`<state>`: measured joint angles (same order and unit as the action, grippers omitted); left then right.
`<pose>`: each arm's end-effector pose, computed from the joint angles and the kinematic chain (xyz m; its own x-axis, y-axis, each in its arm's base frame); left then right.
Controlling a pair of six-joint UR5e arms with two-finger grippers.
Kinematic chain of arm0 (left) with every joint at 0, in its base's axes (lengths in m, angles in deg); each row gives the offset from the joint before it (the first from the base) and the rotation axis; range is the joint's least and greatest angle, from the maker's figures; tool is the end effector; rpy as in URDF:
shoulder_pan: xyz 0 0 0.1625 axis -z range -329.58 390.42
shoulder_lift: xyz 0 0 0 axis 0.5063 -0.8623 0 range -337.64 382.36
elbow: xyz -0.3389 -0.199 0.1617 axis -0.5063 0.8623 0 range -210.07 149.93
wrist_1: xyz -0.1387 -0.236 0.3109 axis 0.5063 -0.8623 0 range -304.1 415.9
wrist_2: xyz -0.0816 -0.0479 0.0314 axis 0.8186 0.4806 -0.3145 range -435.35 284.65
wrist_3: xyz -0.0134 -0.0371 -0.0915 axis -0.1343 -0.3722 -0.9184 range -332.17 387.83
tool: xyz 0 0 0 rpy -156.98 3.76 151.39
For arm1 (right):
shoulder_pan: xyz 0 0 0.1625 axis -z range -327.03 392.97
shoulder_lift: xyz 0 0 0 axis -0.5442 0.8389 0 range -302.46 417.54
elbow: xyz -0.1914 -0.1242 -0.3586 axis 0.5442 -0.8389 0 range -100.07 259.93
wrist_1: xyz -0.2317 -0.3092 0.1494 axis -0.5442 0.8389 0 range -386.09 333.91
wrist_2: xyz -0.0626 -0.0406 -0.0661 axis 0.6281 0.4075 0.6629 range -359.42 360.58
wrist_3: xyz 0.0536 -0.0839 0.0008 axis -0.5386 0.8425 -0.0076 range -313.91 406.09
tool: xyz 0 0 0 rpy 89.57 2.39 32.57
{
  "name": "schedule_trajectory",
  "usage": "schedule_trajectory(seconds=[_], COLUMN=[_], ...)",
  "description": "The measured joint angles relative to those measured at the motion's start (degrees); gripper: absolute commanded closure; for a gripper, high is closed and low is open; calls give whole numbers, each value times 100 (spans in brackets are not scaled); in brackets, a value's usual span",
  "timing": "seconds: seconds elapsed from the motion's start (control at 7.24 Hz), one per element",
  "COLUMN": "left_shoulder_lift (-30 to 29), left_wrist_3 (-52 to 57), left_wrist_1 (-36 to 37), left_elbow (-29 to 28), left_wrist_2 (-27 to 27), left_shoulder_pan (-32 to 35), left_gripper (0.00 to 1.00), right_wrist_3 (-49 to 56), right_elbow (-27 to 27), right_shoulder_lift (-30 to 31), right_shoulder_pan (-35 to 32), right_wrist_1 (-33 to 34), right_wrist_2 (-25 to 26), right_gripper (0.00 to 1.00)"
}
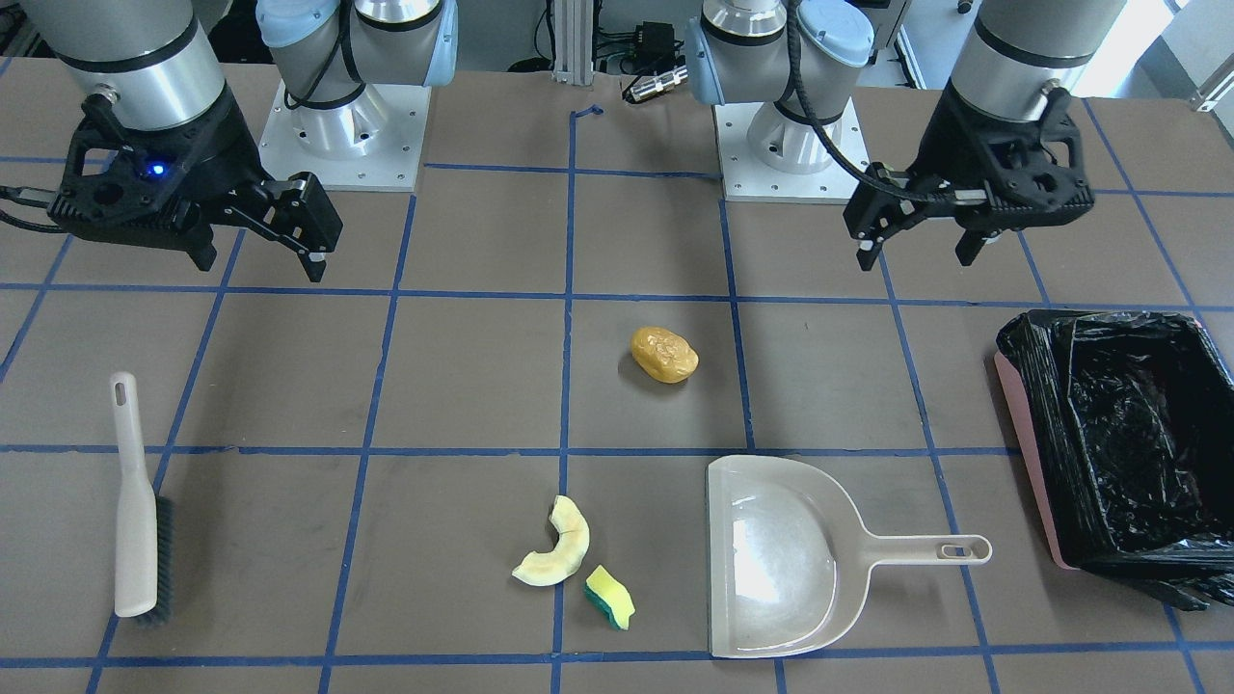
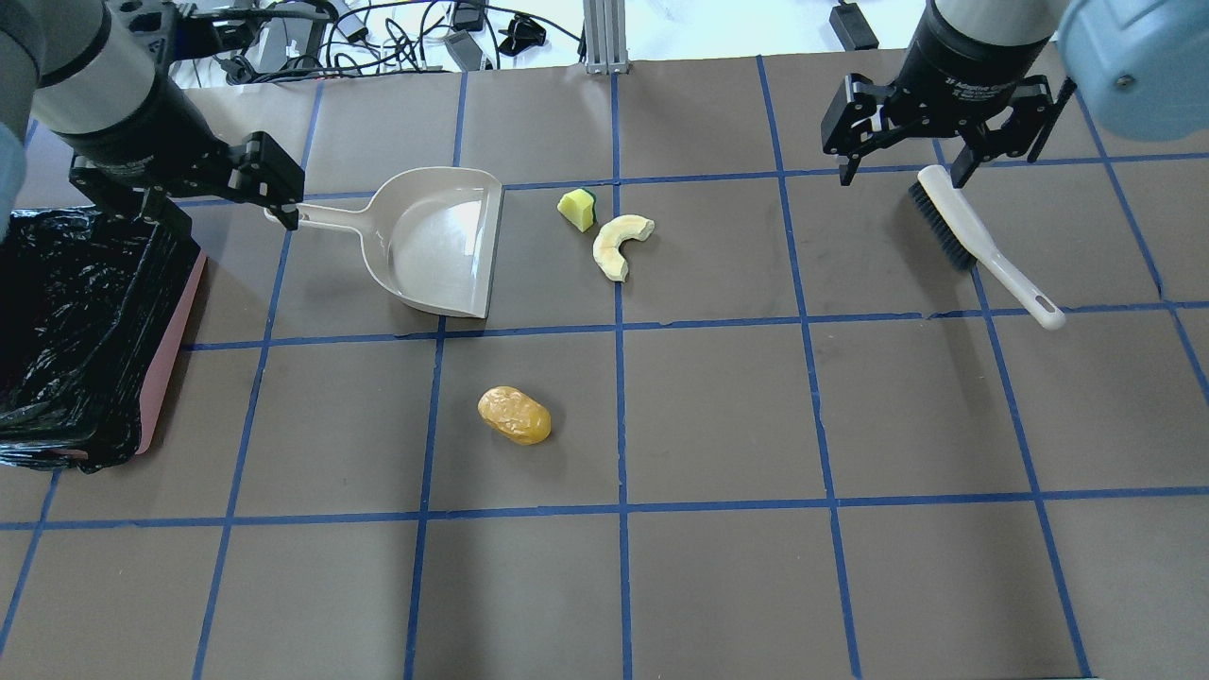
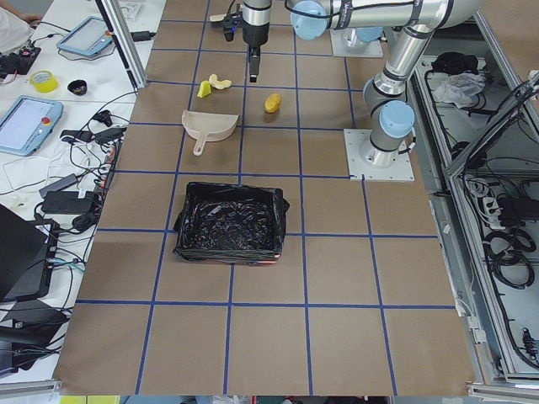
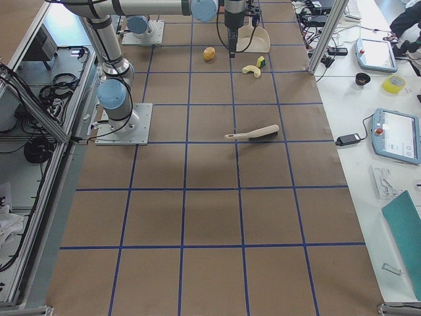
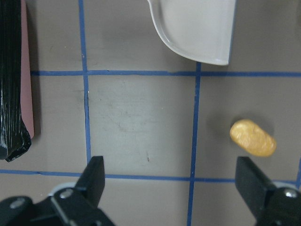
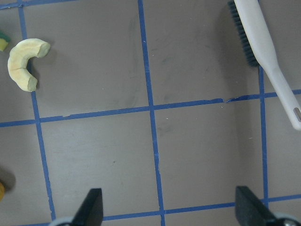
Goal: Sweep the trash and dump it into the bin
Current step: 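Move the left gripper to the dustpan handle while the right gripper approaches the brush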
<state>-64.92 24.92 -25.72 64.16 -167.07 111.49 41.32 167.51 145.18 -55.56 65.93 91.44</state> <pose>-0.0538 -0.4972 0.4896 -0.9778 -0.2083 -0.0238 -0.2040 0.9715 -0.1209 0.1187 -0.5161 0.4917 -0.9940 0.1091 0.0119 0.1085 0.9934 -0.0375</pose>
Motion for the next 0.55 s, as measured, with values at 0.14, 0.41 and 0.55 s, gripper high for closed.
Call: schedule_trajectory(seconds=[0.14,0.41,0.55], left_shoulder_lift=[-84,-314,-486], left_wrist_3=[-621,-1980,-2843], left_wrist_1=[157,453,666], left_elbow=[17,59,71], left_wrist_2=[16,14,5], left_shoulder_pan=[-203,-386,-407], left_gripper=[0,0,0], right_wrist_3=[89,735,1483], right_elbow=[72,325,472], right_shoulder_lift=[-90,-365,-491], right_shoulder_pan=[120,552,907], right_wrist_1=[37,154,237], right_wrist_2=[26,141,230], right_gripper=[0,0,0])
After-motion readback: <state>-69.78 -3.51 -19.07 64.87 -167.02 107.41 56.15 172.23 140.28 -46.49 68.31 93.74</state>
